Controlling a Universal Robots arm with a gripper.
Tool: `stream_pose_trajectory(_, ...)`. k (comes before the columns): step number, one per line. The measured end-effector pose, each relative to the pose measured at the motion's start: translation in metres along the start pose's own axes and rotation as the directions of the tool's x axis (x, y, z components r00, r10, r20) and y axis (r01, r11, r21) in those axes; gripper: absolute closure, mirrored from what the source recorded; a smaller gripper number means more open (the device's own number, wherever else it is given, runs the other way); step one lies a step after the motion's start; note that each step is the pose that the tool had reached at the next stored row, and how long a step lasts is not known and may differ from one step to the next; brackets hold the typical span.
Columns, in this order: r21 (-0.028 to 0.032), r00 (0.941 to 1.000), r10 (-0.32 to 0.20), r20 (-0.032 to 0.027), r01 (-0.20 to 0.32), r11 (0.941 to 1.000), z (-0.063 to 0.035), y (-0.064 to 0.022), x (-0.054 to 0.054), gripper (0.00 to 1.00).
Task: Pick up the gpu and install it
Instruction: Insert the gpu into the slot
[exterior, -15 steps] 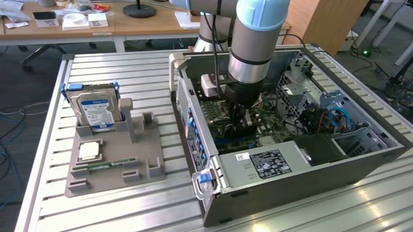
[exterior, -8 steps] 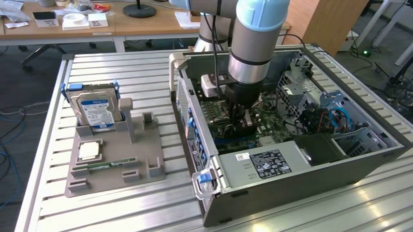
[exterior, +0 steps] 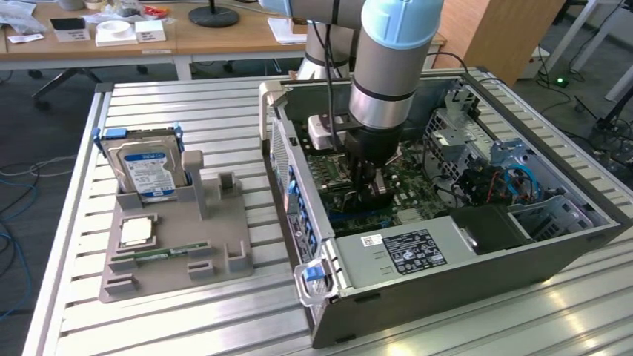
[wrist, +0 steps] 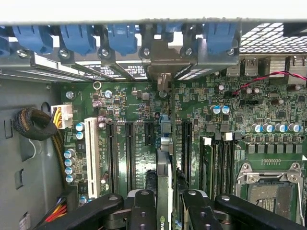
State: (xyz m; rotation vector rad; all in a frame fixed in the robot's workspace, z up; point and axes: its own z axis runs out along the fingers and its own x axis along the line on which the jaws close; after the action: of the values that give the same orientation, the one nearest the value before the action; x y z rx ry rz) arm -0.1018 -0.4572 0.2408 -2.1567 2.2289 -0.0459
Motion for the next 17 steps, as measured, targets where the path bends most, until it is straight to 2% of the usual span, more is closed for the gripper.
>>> stream_pose_trajectory(9,-0.0003,1.0,0.0,0.0002,0.0,1.0,0.0,0.0006,0.0,0.74)
stream_pose_trajectory(11,0.0,1.0,0.002,0.0024,-0.002,1.0,0.0009,0.0013,-0.0002,0.74)
stream_pose_trajectory(12,0.0004,1.0,0.001,0.0015,-0.001,1.0,0.0006,0.0011,-0.0002,0.68)
stream_pose_trajectory(13,-0.0001,1.0,0.001,0.0004,-0.001,1.0,0.0001,0.0007,-0.0001,0.68)
stream_pose_trajectory(15,-0.0002,1.0,0.0,0.0003,0.0,1.0,0.0001,0.0006,0.0,0.56)
stream_pose_trajectory(17,-0.0002,1.0,0.0,0.0003,0.0,1.0,0.0001,0.0006,-0.0001,0.56)
